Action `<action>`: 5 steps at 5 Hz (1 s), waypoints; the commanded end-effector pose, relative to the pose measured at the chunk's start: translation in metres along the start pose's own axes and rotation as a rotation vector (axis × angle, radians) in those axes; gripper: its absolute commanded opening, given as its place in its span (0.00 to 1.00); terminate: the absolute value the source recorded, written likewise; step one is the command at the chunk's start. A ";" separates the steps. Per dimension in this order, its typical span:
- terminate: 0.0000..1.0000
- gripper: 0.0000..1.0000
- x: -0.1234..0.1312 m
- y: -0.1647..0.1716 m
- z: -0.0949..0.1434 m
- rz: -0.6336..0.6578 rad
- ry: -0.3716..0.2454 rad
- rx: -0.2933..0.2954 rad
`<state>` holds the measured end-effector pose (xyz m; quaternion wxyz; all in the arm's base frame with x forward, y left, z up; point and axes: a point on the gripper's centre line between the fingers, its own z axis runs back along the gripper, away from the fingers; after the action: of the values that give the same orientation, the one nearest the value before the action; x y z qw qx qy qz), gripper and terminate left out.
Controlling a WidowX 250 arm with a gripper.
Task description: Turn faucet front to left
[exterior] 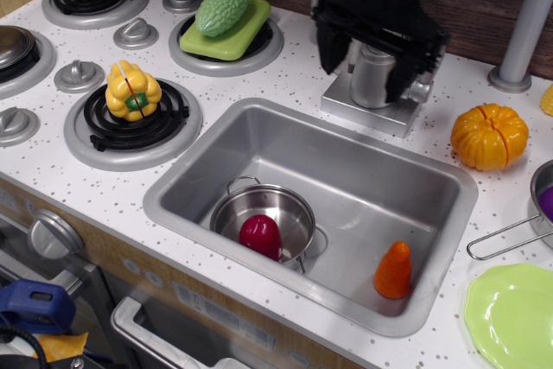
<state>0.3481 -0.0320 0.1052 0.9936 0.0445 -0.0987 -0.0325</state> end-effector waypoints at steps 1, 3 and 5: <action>0.00 1.00 0.016 0.017 0.014 -0.025 -0.060 0.009; 0.00 1.00 0.029 0.039 0.013 -0.068 -0.078 0.016; 0.00 1.00 0.039 0.060 0.008 -0.123 -0.096 0.016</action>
<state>0.3838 0.0244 0.1092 0.9860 0.0517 -0.1191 -0.1048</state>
